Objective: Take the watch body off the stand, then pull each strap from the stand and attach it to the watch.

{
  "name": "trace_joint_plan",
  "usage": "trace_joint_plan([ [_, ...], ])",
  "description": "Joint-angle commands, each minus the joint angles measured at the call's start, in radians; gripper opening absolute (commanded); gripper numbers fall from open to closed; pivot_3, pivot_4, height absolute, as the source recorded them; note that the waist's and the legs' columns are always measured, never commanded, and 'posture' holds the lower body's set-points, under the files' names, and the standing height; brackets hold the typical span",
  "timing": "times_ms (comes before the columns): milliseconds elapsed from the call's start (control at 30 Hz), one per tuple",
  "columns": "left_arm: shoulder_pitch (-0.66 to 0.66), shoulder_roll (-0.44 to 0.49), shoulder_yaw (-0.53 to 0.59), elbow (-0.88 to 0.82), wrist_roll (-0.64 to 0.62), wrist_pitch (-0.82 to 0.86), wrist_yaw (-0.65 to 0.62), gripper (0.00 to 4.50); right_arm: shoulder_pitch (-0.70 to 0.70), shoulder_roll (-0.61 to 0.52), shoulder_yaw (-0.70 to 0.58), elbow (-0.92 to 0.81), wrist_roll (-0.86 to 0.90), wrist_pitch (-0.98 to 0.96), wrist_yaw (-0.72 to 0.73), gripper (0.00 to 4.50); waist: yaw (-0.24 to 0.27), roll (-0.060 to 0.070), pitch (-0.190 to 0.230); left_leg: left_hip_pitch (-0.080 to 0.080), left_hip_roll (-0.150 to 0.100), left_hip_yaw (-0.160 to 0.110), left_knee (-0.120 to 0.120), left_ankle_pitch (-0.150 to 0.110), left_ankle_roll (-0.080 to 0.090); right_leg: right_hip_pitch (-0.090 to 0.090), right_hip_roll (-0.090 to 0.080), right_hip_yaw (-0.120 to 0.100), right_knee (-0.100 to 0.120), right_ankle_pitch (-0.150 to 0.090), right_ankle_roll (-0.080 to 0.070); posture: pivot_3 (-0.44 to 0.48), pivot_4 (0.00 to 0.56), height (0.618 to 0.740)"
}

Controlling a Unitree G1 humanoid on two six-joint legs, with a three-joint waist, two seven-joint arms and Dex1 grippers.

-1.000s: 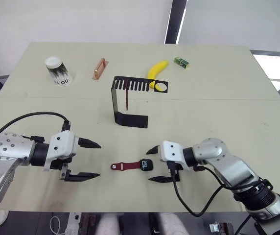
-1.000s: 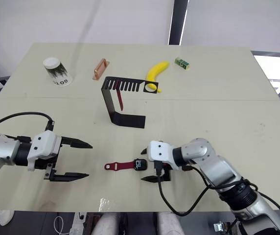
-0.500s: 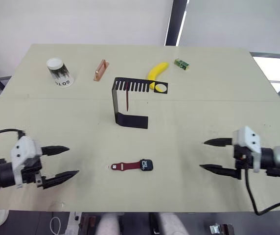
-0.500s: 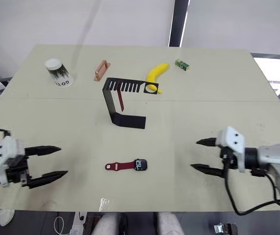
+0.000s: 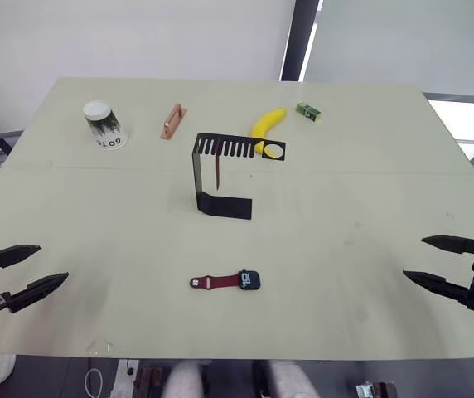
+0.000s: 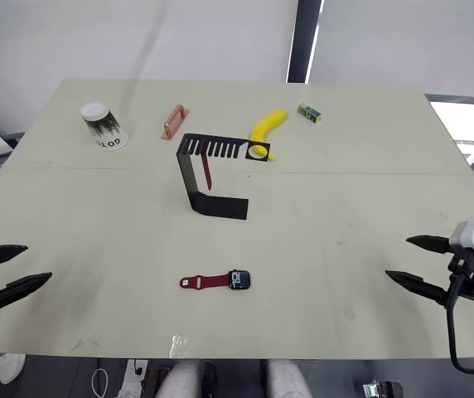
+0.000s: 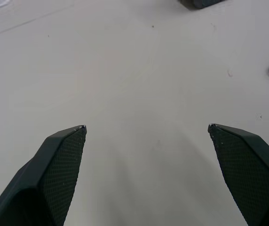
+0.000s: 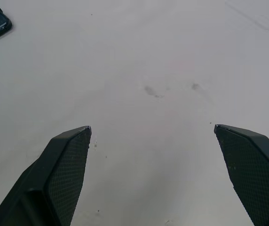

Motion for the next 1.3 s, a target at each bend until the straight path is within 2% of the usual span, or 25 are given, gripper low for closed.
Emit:
trace_joint_plan([
  [33,-0.018,-0.015,-0.032,-0.107,-0.044,0.026,0.034,4.5,-0.032,0.009,0.025,-0.059,0.045,0.023,-0.032,4.43,-0.001,0.0,0.0,0.001,0.0,0.0,-0.001,0.0,0.0,0.0,0.0,0.0,0.0,0.0,0.0,0.0,0.15,0.74],
  [233,-0.103,-0.042,-0.101,-0.264,-0.134,0.104,0.133,4.5,-0.123,0.053,0.108,-0.148,0.124,0.097,-0.107,4.43,0.001,0.0,0.0,0.001,0.0,0.0,-0.002,0.0,-0.001,0.001,0.0,0.0,-0.001,0.0,0.0,0.0,0.15,0.74],
  [367,-0.184,-0.137,-0.173,-0.394,-0.233,0.179,0.302,4.5,-0.259,0.155,0.238,-0.218,0.216,0.187,-0.205,4.43,-0.002,0.0,0.0,0.002,0.0,0.0,-0.002,0.001,-0.001,0.001,0.001,0.0,-0.001,0.0,0.0,0.0,0.15,0.74],
  [500,-0.229,-0.235,-0.286,-0.493,-0.225,0.193,0.452,4.5,-0.389,0.264,0.377,-0.217,0.206,0.197,-0.272,4.43,0.0,0.0,0.0,0.001,0.0,0.0,-0.002,0.004,-0.007,-0.001,0.001,0.0,0.001,0.0,0.0,0.0,0.15,0.74],
  [600,-0.255,-0.262,-0.378,-0.573,-0.178,0.182,0.528,4.5,-0.477,0.341,0.491,-0.194,0.152,0.184,-0.324,4.43,0.0,0.0,0.0,0.0,0.0,0.0,0.0,0.004,-0.007,-0.001,0.001,0.0,0.001,0.0,0.0,0.0,0.15,0.74],
  [700,-0.269,-0.282,-0.408,-0.614,-0.18,0.188,0.591,4.5,-0.52,0.389,0.56,-0.166,0.101,0.166,-0.35,4.43,0.001,0.0,0.0,0.0,0.0,0.0,0.001,0.004,-0.007,-0.001,0.001,0.001,0.001,0.0,0.0,0.0,0.15,0.74],
  [800,-0.272,-0.292,-0.423,-0.638,-0.188,0.194,0.636,4.5,-0.548,0.428,0.609,-0.133,0.061,0.146,-0.369,3.6,0.001,0.0,0.0,-0.001,0.0,0.0,0.0,0.004,-0.007,-0.002,0.001,0.001,0.002,0.0,0.0,0.0,0.15,0.74],
  [1033,-0.283,-0.322,-0.484,-0.66,-0.172,0.193,0.724,4.5,-0.63,0.525,0.698,0.001,-0.05,0.084,-0.421,0.24,-0.003,0.0,0.0,-0.001,0.0,0.0,0.001,0.004,-0.007,-0.003,0.001,0.001,0.002,0.0,0.0,0.0,0.15,0.74],
  [1067,-0.285,-0.328,-0.507,-0.664,-0.153,0.189,0.739,4.5,-0.651,0.549,0.716,0.041,-0.083,0.067,-0.442,0.11,-0.003,0.0,0.0,-0.001,0.0,0.0,0.001,0.004,-0.007,-0.003,0.001,0.001,0.002,0.0,0.0,0.0,0.15,0.74],
  [1300,-0.32,-0.359,-0.582,-0.656,-0.08,0.177,0.805,4.5,-0.746,0.656,0.771,0.242,-0.204,-0.012,-0.5,0.11,-0.004,0.0,0.0,-0.002,0.0,0.001,0.001,0.005,-0.008,-0.005,0.001,0.001,0.004,0.0,0.0,0.0,0.15,0.74],
])
